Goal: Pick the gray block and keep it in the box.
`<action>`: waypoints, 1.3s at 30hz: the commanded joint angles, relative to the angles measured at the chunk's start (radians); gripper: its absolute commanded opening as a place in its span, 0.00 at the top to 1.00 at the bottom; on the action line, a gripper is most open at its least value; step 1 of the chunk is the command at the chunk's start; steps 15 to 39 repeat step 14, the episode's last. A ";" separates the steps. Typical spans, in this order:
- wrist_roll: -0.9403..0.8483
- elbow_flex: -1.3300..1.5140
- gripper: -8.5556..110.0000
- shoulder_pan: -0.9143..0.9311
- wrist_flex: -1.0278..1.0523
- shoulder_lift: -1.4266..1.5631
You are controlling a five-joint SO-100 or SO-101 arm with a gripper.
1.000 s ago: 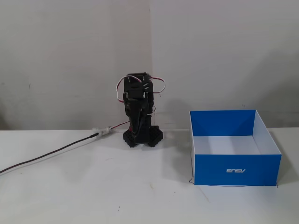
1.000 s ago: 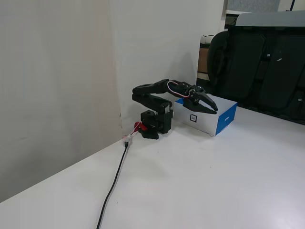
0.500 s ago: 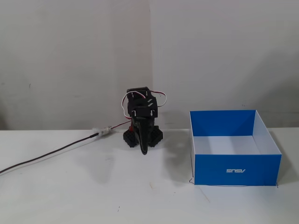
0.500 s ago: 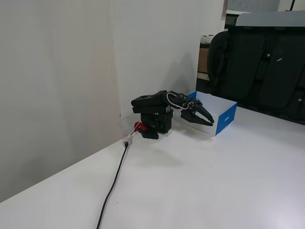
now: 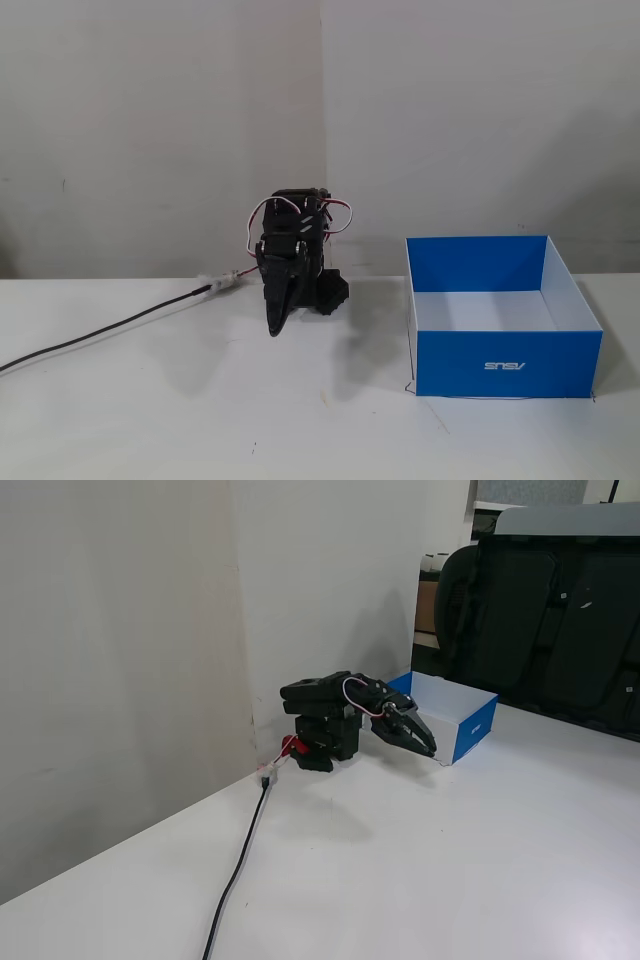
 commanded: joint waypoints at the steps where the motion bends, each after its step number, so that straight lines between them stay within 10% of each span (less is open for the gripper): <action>1: 0.003 0.008 0.93 0.000 -0.017 0.156; 39: 0.000 0.008 0.93 -0.008 -0.017 0.156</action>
